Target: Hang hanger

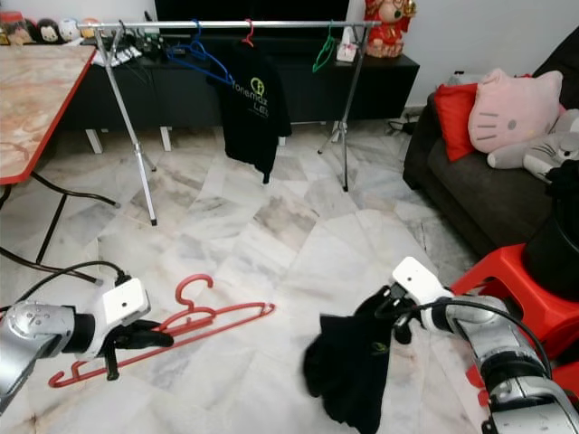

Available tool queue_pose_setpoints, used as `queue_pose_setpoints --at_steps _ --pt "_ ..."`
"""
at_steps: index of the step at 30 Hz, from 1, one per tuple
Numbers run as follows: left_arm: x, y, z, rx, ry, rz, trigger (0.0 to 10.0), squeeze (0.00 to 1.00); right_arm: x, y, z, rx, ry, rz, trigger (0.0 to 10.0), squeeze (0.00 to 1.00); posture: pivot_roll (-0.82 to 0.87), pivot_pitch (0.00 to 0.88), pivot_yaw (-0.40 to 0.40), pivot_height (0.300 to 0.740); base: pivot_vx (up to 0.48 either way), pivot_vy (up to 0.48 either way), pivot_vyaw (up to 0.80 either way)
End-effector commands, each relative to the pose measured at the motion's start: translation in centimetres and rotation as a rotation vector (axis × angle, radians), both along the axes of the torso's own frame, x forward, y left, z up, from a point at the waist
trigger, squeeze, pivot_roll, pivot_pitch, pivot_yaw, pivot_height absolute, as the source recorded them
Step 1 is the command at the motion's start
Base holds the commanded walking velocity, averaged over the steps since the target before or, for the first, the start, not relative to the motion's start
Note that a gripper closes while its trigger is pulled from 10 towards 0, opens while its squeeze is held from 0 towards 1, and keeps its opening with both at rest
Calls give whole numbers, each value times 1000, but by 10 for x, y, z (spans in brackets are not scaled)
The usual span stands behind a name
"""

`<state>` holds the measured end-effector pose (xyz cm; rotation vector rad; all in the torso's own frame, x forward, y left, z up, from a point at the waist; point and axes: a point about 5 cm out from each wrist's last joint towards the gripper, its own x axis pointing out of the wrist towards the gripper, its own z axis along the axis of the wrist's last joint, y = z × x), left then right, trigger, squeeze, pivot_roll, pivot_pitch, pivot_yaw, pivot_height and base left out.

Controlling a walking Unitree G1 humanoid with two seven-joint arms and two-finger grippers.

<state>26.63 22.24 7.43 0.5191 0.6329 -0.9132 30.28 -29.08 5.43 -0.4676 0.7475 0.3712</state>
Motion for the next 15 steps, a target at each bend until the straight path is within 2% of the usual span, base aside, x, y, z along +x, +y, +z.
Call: queue_pose_setpoints --at_steps 1,2,3,4,5,6,8,10,11,12,14,15 --pt "4 -2 -10 29 -37 46 941 0 3 -2 0 15 -39 -113 0 0 -71 0 -108 740 0 0 0" --pt "7 -2 -15 39 -52 93 4745 0 3 0 -3 30 -53 -149 0 0 -71 0 -107 740 0 0 0" --pt "9 -2 -19 47 -60 126 4745 0 3 1 -5 40 -61 -173 0 0 -71 0 -107 740 0 0 0" --pt "13 -3 -26 48 -76 191 10000 0 0 2 -10 43 -57 -221 0 0 -75 0 -102 740 0 0 0" --pt "17 -3 -34 48 -89 274 10000 0 -3 3 -17 39 -53 -279 0 0 -81 0 -100 740 0 0 0" --pt "21 -1 -48 35 -93 444 10000 0 -11 5 -30 52 -52 -414 0 0 -90 0 -94 740 0 0 0" --pt "22 0 -54 25 -88 537 10000 0 -16 6 -37 67 -56 -494 0 0 -90 0 -94 740 0 0 0" --pt "21 4 -62 21 -83 673 10000 0 -23 15 -50 135 -56 -585 0 0 -90 0 -85 740 0 0 0" --pt "21 4 -62 21 -83 673 10000 0 -23 15 -50 135 -56 -585 0 0 -90 0 -85 740 0 0 0" --pt "19 5 -71 -36 -69 833 10000 0 -33 33 -66 264 -46 -687 0 0 -87 0 -80 740 0 0 0" --pt "16 3 -76 -80 -43 912 10000 0 -39 45 -75 322 -28 -716 0 0 -87 0 -80 740 0 0 0" --pt "12 1 -83 -39 -46 928 10000 0 -46 54 -84 337 -3 -726 0 0 -69 0 -62 740 0 0 0"
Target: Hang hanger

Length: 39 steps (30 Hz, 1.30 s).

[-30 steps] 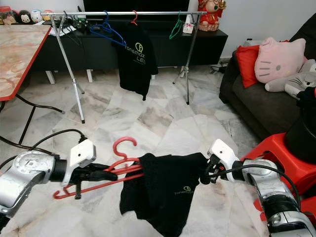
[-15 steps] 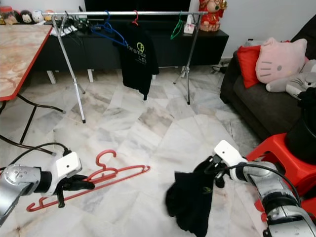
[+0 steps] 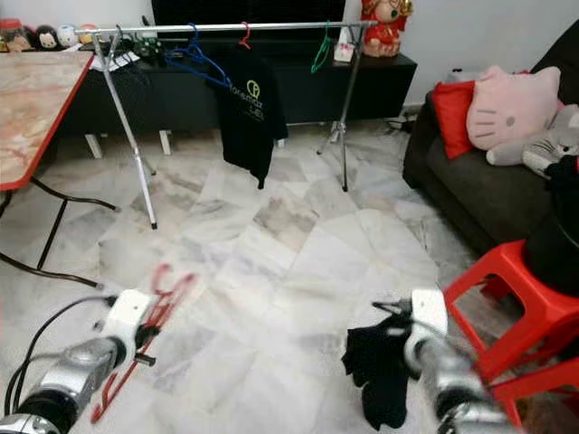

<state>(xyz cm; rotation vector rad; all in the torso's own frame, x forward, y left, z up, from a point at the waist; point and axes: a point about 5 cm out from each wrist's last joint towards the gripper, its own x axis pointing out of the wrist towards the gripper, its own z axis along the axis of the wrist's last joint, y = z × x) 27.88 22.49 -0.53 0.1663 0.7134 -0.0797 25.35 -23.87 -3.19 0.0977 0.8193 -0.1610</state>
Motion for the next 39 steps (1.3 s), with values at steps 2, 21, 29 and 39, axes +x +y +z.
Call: queue_pose_setpoints --at_steps 2,21,29,39 --pt "-4 -9 -9 4 0 37 10000 0 -3 8 -4 62 -29 -86 0 0 -69 0 -55 740 0 0 0" --pt "-54 -33 -57 -54 216 157 10000 0 -33 35 -32 -33 151 76 10000 0 -69 0 -46 740 0 0 0" --pt "-42 -34 -49 -47 189 139 10000 0 -27 41 -29 -44 139 144 10000 0 -80 0 -47 740 0 0 0" --pt "-35 -35 -45 -55 177 136 10000 0 -24 45 -27 -34 145 174 10000 0 -84 0 -44 740 0 0 0"
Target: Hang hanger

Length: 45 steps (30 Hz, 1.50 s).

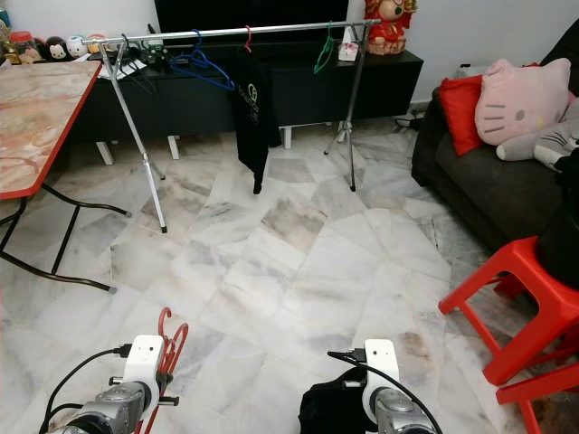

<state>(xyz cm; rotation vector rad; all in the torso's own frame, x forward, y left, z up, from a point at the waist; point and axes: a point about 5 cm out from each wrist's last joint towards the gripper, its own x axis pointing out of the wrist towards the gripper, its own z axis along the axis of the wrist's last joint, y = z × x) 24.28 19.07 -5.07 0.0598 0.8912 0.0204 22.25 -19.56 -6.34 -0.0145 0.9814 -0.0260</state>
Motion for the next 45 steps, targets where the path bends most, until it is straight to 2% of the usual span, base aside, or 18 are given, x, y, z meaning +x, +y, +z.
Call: queue_pose_setpoints --at_steps 1,8,20,45 --pt "2 -1 1 -8 6 4 10000 0 8 2 5 -3 -21 10 10000 0 -84 0 -44 740 0 0 0" --pt "2 -1 1 10 28 -33 10000 0 7 4 4 -1 -22 14 10000 0 -87 0 -42 740 0 0 0" --pt "-2 -2 -2 5 43 -33 10000 0 5 4 3 -4 -9 26 10000 0 -88 0 -40 740 0 0 0" --pt "8 -1 5 7 36 -57 10000 0 16 4 10 -48 -4 88 10000 0 -82 0 -29 740 0 355 0"
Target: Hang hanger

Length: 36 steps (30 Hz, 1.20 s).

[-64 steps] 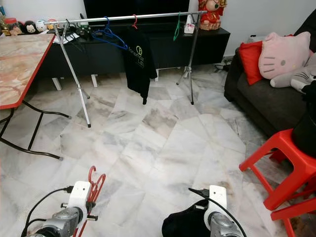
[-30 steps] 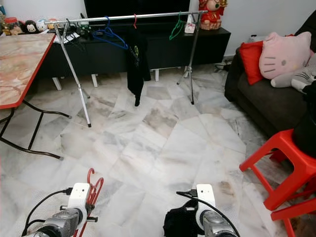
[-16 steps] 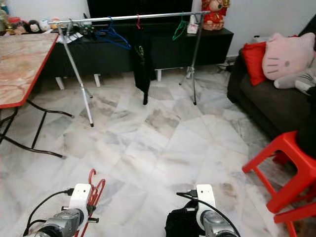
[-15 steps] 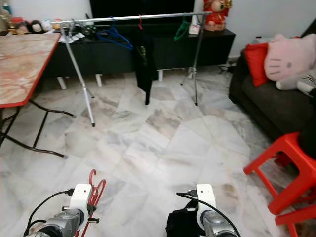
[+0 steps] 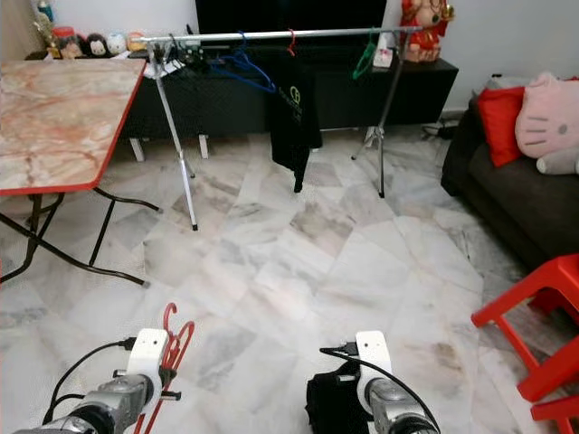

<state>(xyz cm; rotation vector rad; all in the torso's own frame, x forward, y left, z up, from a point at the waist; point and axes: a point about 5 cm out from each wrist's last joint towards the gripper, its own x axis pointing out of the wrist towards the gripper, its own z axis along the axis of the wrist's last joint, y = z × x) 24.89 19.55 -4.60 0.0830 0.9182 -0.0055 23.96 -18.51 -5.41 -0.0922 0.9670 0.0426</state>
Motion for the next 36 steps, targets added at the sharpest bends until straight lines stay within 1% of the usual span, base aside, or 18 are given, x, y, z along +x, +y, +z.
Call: queue_pose_setpoints --at_steps 1,7,11,17,19,21,24,27,29,36 --pt "2 -6 1 -3 7 -25 10000 0 0 -6 1 -19 7 -4 10000 0 -81 0 -27 740 0 341 0" --pt "5 -5 3 -3 1 -24 10000 0 2 -5 2 -31 15 31 10000 0 -80 0 -20 740 0 335 0" --pt "6 -5 3 -3 -1 -25 10000 0 3 -5 3 -35 19 28 10000 0 -77 0 -20 740 0 328 0" --pt "7 -5 4 -2 -3 -29 10000 0 2 -4 2 -14 49 25 10000 0 -77 0 -20 740 0 318 0" --pt "7 -5 5 -3 -3 -30 10000 0 2 -4 2 -7 47 13 10000 0 -77 0 -20 740 0 311 0" --pt "8 -5 5 -2 -3 -33 10000 0 3 -4 3 -15 41 34 10000 0 -81 0 -17 740 0 302 0" --pt "8 -5 5 -1 -3 -37 10000 0 3 -4 2 -6 47 14 10000 0 -83 0 -16 740 0 301 0" --pt "9 -6 6 -2 -4 -40 10000 0 5 -5 4 -20 29 44 10000 0 -83 0 -17 740 0 296 0" --pt "9 -6 6 -3 -4 -42 10000 0 5 -6 5 -27 25 26 10000 0 -86 0 -16 740 0 294 0" --pt "10 -6 6 -4 -4 -46 10000 0 6 -6 5 -27 24 29 10000 0 -87 0 -17 740 0 294 0"
